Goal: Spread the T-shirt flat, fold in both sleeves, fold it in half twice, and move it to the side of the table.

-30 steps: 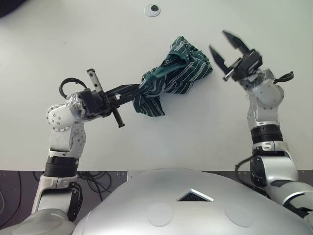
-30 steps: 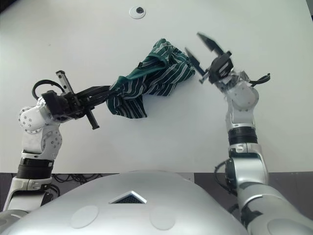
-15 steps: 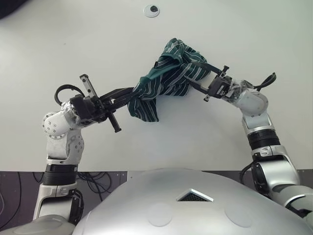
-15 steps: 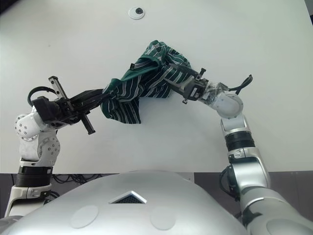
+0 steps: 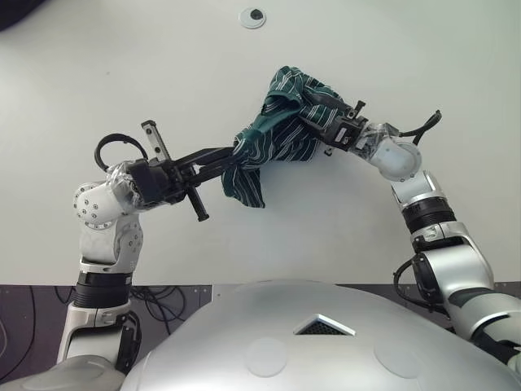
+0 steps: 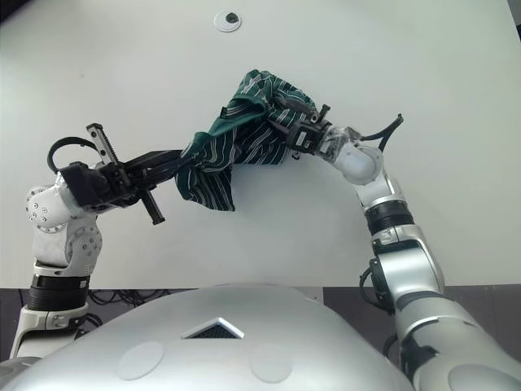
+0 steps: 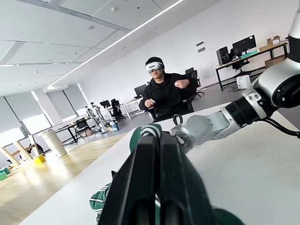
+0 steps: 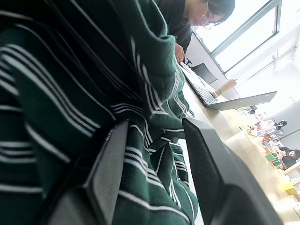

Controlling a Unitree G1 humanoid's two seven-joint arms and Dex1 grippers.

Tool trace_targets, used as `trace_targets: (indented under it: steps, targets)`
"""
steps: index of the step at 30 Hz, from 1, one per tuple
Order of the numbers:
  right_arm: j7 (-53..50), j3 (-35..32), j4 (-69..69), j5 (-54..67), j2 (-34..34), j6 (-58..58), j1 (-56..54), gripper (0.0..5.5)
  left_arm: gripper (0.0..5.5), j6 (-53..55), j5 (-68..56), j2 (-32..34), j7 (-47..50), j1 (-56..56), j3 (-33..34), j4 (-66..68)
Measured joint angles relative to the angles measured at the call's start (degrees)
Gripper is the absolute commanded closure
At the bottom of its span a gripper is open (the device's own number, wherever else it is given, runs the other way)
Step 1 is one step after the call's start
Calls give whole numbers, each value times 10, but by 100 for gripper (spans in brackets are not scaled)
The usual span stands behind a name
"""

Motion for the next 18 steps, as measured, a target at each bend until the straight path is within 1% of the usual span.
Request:
trace_targets:
  steps: [3,4,9,18]
  targets:
    - [-9,2,12,1,13,-1,-11,439,550,7,1,2,1,-1,0,-8]
    - [-11,7,13,1,19,-2,-11,465,550,9,1,2,1,-2,0,-10]
    - [-15,10,21,4,19,-6,-22,540,550,13,1,7,1,-3,2,-15]
    - [-15,15,29,15,21,-11,-27,546,550,23,1,14,1,-3,2,-23]
